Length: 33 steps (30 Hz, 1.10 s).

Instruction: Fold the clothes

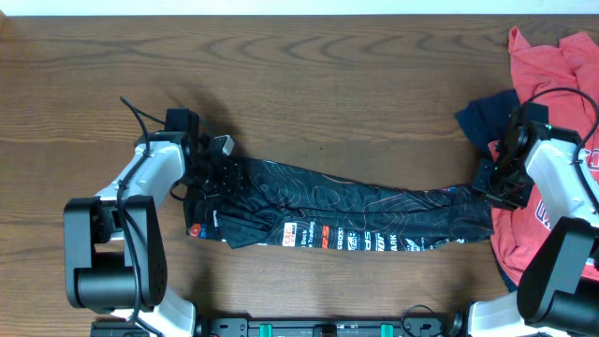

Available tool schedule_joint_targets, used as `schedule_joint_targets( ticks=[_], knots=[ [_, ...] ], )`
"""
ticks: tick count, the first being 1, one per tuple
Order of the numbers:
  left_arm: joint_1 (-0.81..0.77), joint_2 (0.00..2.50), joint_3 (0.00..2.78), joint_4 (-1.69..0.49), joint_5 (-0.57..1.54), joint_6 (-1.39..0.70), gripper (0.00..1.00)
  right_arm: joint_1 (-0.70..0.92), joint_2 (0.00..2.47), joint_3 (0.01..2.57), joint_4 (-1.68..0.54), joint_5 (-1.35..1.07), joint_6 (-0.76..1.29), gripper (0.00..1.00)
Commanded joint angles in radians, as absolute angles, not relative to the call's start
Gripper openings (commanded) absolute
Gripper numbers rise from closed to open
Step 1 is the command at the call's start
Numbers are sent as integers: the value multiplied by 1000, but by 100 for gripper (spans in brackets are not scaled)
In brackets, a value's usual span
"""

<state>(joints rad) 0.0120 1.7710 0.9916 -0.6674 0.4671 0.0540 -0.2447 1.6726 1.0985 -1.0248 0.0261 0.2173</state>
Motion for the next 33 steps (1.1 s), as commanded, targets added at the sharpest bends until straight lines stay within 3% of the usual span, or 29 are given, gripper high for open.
schedule_joint_targets(
  ticks=[1, 10, 14, 21, 27, 33],
  knots=[
    [19, 1776, 989, -611, 277, -51, 61, -245, 1669, 1102, -1018, -27, 174, 42],
    [177, 1798, 990, -509, 208, -180, 61, -204, 1669, 1102, -1010, -115, 78, 48],
    [282, 1797, 995, -518, 293, -197, 62, -187, 1669, 1102, -1029, -192, 22, 53],
    [366, 1748, 1021, -558, 591, -196, 97, -172, 1671, 1081, -1054, -202, 12, 55],
    [361, 1559, 1025, -624, 595, -189, 98, -136, 1672, 1004, -968, -255, 1, 68],
    [361, 1427, 1025, -734, 529, -188, 98, -78, 1672, 892, -815, -257, 2, 73]
  ],
)
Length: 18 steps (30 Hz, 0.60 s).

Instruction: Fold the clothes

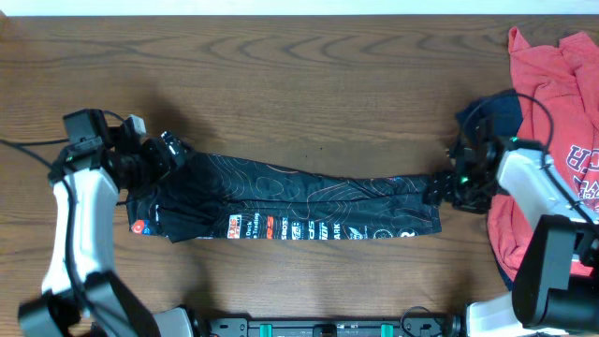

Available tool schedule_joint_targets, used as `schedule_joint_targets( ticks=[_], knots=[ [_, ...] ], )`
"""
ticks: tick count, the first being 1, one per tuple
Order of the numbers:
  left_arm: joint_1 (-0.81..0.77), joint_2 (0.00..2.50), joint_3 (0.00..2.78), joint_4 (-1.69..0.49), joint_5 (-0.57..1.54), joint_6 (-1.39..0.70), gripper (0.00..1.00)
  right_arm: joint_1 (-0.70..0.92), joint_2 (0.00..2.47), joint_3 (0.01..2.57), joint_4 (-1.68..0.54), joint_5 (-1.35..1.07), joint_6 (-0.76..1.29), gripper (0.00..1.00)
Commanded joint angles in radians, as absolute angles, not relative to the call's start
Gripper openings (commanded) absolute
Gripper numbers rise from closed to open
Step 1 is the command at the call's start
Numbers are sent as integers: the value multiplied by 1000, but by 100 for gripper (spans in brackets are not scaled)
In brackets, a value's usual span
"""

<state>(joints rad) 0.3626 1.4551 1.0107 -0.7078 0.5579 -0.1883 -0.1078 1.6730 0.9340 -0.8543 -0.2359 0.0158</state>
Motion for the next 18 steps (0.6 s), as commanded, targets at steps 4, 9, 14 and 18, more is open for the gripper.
schedule_joint_targets(
  ticks=[4, 9, 14, 18],
  knots=[
    [361, 1418, 1025, -777, 526, -177, 98, -33, 1672, 830, -690, -307, 3, 74],
    [361, 1418, 1024, -822, 526, -175, 98, 13, 1672, 799, -624, -322, 22, 28],
    [361, 1418, 1024, -860, 526, -150, 98, -2, 1670, 818, -631, -262, 42, 1],
    [361, 1418, 1024, -891, 526, -149, 98, -60, 1656, 920, -712, -52, 90, 1]
  ],
)
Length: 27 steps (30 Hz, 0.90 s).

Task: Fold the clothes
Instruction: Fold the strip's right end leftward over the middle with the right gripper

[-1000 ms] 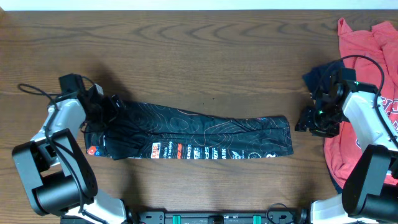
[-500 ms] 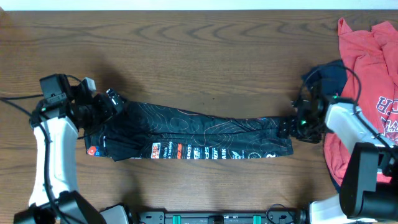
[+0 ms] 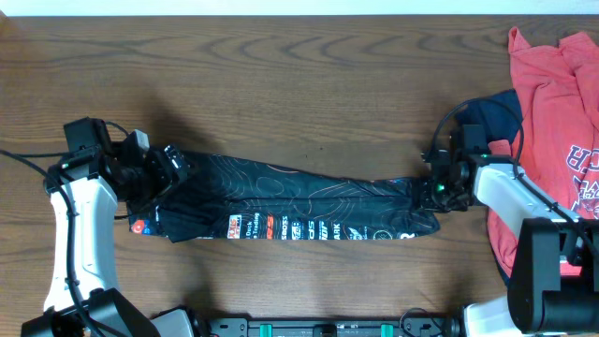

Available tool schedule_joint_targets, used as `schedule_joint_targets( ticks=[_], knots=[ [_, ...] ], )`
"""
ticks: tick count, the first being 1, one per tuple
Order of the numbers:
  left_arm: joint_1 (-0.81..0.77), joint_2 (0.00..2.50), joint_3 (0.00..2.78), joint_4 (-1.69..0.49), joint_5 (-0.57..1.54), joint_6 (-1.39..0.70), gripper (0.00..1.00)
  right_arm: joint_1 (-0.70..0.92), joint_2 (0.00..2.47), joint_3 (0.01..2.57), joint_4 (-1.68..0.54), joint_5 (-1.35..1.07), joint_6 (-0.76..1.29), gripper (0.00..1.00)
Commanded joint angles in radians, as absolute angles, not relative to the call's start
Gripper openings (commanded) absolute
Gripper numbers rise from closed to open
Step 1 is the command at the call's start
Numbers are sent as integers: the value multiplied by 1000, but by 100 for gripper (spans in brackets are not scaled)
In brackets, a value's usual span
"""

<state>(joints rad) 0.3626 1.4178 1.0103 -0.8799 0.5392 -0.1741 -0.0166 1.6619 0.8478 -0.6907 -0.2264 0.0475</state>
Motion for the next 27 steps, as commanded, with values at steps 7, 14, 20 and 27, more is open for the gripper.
schedule_joint_targets(
  ticks=[7, 14, 20, 27],
  knots=[
    [361, 1418, 1024, -940, 526, -127, 98, -125, 1651, 1189, -910, 6, 89, 1],
    [360, 1418, 1023, -948, 526, -128, 98, 32, 1654, 1233, -983, -117, 133, 1],
    [360, 1418, 1022, -965, 526, -127, 98, 224, 1686, 1229, -935, -121, 294, 1],
    [361, 1418, 1018, -973, 526, -127, 98, 380, 1765, 1229, -888, -121, 378, 1]
  ],
)
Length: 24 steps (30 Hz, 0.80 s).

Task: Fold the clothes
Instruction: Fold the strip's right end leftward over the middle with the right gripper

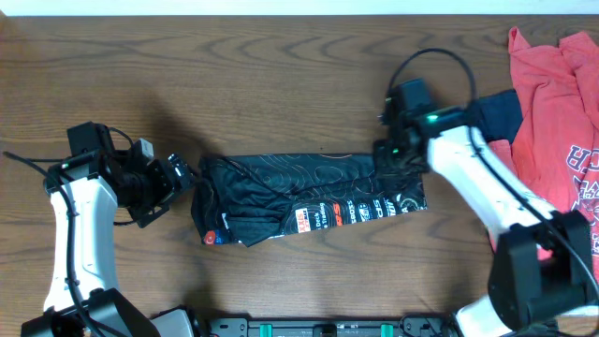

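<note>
A black garment (309, 192) with a white and orange print lies bunched across the middle of the table, shorter and thicker than a flat spread. My right gripper (389, 157) sits on its upper right edge and looks shut on the cloth. To the left, my left gripper (178, 174) stands just off the garment's left end, apart from it, with nothing held. The overhead view is the only one given, so the fingertips are small and partly hidden.
A red shirt (552, 103) with white lettering lies heaped at the right edge. A navy garment (498, 110) lies partly under it, close behind my right arm. The table (281, 84) is dark wood.
The garment has drawn in from both ends towards the middle. My right gripper has moved left and up with its end. The left gripper no longer holds the left end.
Both grippers held the black garment's ends, stretched long across the table near the heap. Then the whole garment sat further left, both ends still held. Now it lies shorter and bunched at the centre, the right end carried inward and the left end let go.
</note>
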Available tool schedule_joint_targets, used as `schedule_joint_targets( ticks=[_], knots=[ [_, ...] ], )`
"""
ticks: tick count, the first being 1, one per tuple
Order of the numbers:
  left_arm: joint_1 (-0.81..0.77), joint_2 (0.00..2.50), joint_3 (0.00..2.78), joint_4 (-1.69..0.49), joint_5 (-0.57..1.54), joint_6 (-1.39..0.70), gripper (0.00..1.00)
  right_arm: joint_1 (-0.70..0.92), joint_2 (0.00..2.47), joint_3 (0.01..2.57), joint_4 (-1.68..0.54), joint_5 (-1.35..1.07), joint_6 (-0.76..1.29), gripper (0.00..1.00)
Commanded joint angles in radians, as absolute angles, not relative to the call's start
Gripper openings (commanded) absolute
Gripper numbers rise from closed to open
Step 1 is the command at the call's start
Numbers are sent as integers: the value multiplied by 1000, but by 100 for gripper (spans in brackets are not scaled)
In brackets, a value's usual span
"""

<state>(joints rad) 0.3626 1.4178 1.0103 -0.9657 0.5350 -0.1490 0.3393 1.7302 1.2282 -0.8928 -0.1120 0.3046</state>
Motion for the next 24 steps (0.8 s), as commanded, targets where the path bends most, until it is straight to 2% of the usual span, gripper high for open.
schedule_joint_targets(
  ticks=[1, 11, 24],
  knots=[
    [361, 1418, 1018, -973, 526, -127, 98, 396, 1779, 1229, -880, -121, 392, 1],
    [361, 1418, 1018, -979, 526, -127, 98, 510, 1850, 1229, -752, -210, 408, 1],
    [361, 1418, 1018, -979, 526, -124, 98, 551, 1850, 1229, -752, -297, 407, 2]
  ],
)
